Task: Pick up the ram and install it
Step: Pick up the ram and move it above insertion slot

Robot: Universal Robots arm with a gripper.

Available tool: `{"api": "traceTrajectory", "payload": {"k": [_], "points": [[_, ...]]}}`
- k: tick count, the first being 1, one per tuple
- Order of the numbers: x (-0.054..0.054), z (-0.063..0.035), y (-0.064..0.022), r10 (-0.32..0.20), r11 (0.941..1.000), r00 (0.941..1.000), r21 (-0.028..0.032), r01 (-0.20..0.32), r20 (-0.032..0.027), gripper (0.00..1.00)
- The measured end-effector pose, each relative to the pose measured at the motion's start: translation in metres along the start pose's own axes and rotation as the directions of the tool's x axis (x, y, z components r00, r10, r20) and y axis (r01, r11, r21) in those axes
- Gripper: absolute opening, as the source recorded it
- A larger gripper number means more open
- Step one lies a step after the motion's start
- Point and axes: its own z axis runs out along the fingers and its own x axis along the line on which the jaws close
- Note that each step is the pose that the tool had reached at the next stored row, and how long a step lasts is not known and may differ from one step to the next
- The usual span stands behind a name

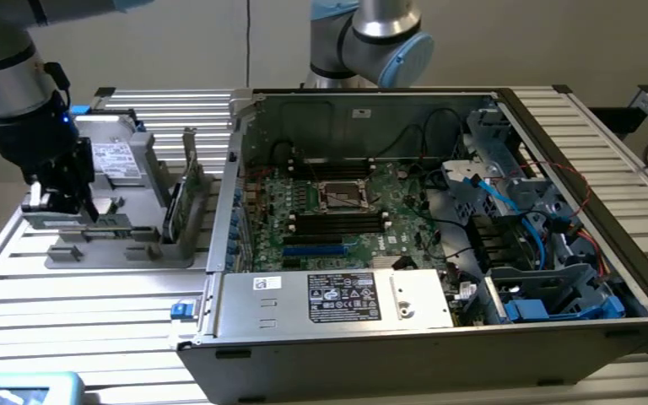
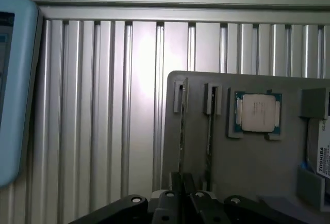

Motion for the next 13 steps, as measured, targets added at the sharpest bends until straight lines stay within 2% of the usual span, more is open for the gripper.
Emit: {"api": "traceTrajectory", "payload": {"k": [4, 6, 11, 13], "points": [[0.0, -0.0184, -0.0032, -0.007, 1.0, 1.0, -0.0001, 0.007, -0.0002, 0.14], [0.001, -0.0273, -0.006, -0.009, 1.0, 1.0, 0.0002, 0.009, 0.0019, 0.14], [0.004, -0.0465, -0.0154, -0.013, 0.9999, 0.9997, 0.0009, 0.013, 0.0209, 0.14], [0.005, -0.0549, -0.0193, -0.014, 0.9999, 0.9994, 0.0011, 0.014, 0.0315, 0.14]]}}
